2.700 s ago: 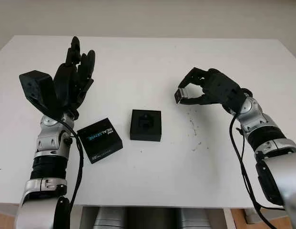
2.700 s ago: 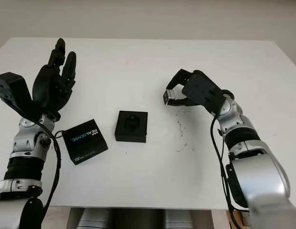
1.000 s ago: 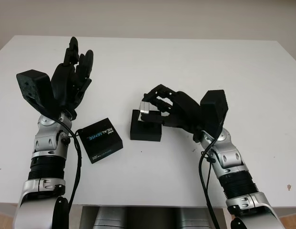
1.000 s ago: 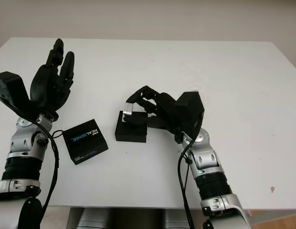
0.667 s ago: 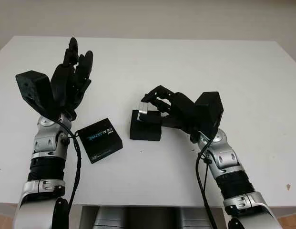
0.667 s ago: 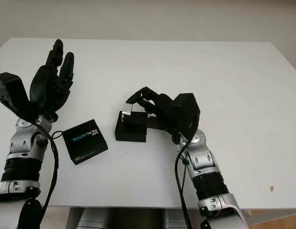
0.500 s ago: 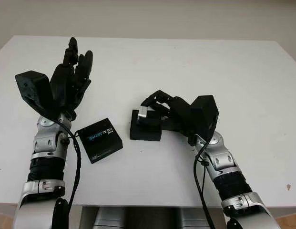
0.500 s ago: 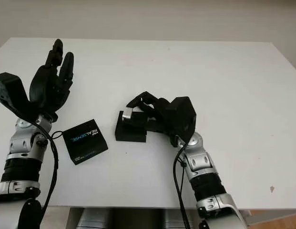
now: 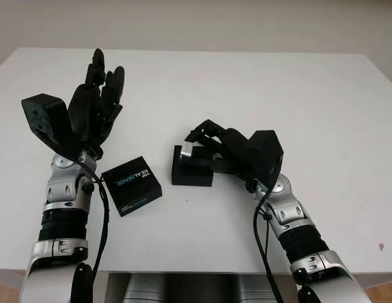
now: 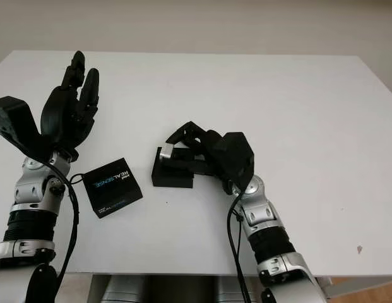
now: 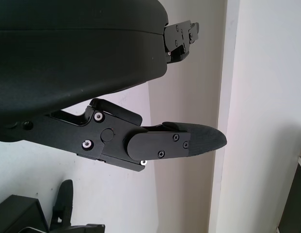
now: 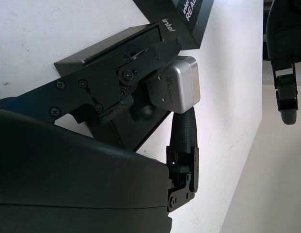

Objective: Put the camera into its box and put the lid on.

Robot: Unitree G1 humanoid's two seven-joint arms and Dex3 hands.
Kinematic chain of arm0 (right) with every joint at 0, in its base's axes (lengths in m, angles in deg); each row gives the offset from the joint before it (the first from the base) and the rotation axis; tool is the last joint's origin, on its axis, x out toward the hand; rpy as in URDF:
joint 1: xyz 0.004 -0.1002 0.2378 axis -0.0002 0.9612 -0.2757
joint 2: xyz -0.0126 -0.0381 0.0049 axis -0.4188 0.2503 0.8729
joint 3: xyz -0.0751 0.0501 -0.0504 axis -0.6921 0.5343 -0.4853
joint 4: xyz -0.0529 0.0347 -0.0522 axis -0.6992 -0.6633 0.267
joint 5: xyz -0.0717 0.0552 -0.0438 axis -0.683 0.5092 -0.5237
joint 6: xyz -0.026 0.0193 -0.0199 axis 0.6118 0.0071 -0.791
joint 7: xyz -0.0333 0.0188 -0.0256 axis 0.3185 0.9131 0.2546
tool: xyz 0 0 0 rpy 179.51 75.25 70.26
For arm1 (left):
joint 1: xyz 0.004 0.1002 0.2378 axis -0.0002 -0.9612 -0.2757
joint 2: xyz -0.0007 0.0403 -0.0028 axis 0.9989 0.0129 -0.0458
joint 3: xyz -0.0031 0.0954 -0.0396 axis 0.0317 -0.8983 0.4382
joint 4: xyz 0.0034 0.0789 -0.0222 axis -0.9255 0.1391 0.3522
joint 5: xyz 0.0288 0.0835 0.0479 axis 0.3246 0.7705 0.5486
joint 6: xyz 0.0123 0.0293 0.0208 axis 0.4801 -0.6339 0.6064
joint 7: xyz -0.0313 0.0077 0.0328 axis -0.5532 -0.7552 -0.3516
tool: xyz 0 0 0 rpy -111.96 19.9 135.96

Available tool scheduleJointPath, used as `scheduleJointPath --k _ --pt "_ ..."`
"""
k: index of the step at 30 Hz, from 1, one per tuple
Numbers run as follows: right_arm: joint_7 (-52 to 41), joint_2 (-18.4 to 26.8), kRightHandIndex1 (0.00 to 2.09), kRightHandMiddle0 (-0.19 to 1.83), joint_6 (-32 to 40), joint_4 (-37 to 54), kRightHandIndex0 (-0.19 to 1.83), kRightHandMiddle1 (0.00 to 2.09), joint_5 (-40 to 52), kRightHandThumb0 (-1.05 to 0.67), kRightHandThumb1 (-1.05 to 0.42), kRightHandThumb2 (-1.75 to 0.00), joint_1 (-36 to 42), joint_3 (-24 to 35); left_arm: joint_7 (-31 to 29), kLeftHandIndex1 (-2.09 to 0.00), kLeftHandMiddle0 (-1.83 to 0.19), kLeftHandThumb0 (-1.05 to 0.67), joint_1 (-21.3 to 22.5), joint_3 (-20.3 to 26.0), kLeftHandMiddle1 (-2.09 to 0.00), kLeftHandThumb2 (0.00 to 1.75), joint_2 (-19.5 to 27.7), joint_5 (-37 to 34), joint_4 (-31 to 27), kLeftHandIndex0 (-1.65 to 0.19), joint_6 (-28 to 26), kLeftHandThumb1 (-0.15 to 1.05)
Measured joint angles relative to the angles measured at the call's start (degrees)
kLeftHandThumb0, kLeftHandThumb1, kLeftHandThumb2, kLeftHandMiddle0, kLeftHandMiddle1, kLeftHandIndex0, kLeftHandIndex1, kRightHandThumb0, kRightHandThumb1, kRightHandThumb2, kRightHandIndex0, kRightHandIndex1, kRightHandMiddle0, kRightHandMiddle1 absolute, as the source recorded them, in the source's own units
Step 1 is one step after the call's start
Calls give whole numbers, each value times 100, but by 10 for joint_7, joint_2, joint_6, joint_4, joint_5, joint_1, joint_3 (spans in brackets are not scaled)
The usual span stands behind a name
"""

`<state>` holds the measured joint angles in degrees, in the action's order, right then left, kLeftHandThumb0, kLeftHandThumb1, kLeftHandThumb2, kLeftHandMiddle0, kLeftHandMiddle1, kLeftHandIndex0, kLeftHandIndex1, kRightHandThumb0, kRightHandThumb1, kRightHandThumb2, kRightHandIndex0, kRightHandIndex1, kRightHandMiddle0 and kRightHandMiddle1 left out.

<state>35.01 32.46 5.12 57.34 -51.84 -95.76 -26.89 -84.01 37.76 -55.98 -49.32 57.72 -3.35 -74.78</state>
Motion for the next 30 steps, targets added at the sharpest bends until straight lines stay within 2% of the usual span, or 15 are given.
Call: scheduleJointPath --k 14,22,24,25,27,28,30 --pt "1 31 7 37 -35 -3 28 175 -47 -47 -89 -5 0 -15 0 0 19 -63 -1 0 -2 43 0 0 -1 19 0 105" --pt "8 44 6 30 -48 0 26 171 -67 -48 -91 -6 0 -17 1 0 19 -62 -1 0 -1 42 0 0 -1 19 -4 105" --pt "8 51 4 20 -51 4 23 161 -78 -52 -91 -6 0 -24 1 0 19 -62 -1 0 -1 42 0 0 -1 19 -6 105" --pt "5 56 3 13 -51 8 18 145 -85 -55 -90 -5 0 -29 1 0 19 -63 -1 0 -1 42 0 0 -1 19 -6 105" --pt "-5 66 2 7 -51 15 13 122 -96 -57 -90 -5 0 -38 1 0 19 -63 -1 0 -1 41 0 0 -2 19 -6 105" --pt "-9 72 3 7 -53 19 9 104 -102 -57 -89 -5 0 -42 1 0 19 -63 -1 0 -1 41 0 0 -2 19 -6 105" --pt "-13 81 3 8 -60 25 6 88 -110 -58 -89 -5 -1 -48 1 0 19 -64 -1 0 -1 41 0 0 -2 19 -6 105"
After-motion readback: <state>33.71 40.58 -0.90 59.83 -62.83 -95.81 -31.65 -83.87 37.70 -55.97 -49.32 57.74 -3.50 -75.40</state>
